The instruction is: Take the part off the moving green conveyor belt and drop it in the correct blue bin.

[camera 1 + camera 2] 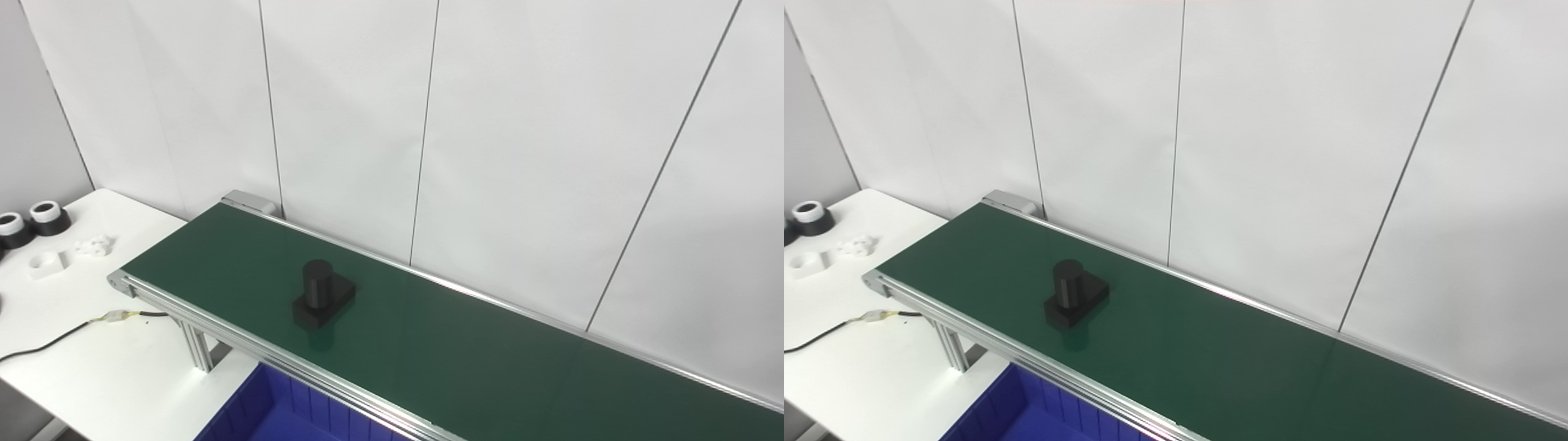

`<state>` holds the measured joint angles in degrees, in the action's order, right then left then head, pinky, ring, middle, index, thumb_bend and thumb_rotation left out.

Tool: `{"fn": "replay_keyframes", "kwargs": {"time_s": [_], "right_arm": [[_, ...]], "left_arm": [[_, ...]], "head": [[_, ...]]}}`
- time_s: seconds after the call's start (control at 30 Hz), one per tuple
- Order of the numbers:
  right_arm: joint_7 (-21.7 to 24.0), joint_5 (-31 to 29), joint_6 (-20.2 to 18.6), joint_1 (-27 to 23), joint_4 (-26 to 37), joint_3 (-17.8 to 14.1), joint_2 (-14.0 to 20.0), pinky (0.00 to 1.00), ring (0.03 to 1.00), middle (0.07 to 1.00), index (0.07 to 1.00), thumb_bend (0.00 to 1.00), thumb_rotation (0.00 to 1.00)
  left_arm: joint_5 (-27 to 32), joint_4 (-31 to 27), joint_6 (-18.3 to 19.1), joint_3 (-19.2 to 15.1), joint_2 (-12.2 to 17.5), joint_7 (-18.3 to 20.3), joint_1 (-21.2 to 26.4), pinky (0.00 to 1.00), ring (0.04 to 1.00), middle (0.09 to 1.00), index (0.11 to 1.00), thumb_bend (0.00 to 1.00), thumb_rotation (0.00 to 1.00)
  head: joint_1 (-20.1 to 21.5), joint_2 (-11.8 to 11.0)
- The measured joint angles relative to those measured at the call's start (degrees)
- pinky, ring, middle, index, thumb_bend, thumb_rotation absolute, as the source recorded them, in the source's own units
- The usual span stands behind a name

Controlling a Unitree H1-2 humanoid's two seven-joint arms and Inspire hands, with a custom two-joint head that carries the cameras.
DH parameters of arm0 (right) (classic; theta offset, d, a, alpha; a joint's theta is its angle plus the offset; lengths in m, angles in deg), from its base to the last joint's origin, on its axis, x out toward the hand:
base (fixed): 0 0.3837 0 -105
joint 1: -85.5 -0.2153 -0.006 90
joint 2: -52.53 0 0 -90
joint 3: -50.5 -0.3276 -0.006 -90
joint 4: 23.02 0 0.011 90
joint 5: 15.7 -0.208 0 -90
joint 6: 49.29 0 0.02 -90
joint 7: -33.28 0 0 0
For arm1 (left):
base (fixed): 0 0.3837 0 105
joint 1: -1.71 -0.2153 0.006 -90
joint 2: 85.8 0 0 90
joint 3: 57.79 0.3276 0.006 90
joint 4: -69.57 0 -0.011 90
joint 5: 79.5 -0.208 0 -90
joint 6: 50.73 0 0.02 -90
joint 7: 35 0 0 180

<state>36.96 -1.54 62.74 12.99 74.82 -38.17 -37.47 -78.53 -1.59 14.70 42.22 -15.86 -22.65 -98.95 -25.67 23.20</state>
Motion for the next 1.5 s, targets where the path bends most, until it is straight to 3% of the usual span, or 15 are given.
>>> {"fn": "replay_keyframes", "kwargs": {"time_s": [0.23,0.6,0.97,1.07,1.5], "right_arm": [[0.81,-0.36,-0.27,-0.24,2.63,-0.66,0.69,0.54,0.647,0.693,0.763,0.55,0.36],[1.86,0.93,-3.06,-1.28,8.92,-1.76,0.89,0.51,0.639,0.699,0.762,0.49,0.39],[4.36,2.42,-10.23,-4.62,11.62,-2.21,1.76,0.54,0.668,0.728,0.777,0.42,0.51],[5.19,2.59,-12.56,-5.40,12.44,-2.22,2.08,0.53,0.662,0.721,0.785,0.44,0.60],[6.53,2.29,-14.31,-12.10,10.61,-2.75,3.47,0.51,0.651,0.710,0.766,0.62,0.83]], "left_arm": [[0.00,0.00,0.00,0.00,-0.03,-0.51,0.00,0.66,0.713,0.744,0.762,0.99,0.31],[-0.12,0.02,0.00,0.24,0.01,-0.60,0.04,0.64,0.707,0.739,0.759,0.99,0.31],[-0.12,0.33,0.00,0.52,0.03,-0.61,0.86,0.66,0.715,0.747,0.762,0.99,0.31],[-0.13,0.40,0.00,0.66,0.03,-0.62,1.01,0.66,0.710,0.742,0.760,1.00,0.31],[-0.12,0.80,0.00,0.85,0.13,-0.85,1.43,0.65,0.705,0.733,0.761,0.99,0.30]], "head": [[1.41,0.35],[1.68,0.35],[1.94,0.44],[1.85,0.44],[2.29,0.35]]}}
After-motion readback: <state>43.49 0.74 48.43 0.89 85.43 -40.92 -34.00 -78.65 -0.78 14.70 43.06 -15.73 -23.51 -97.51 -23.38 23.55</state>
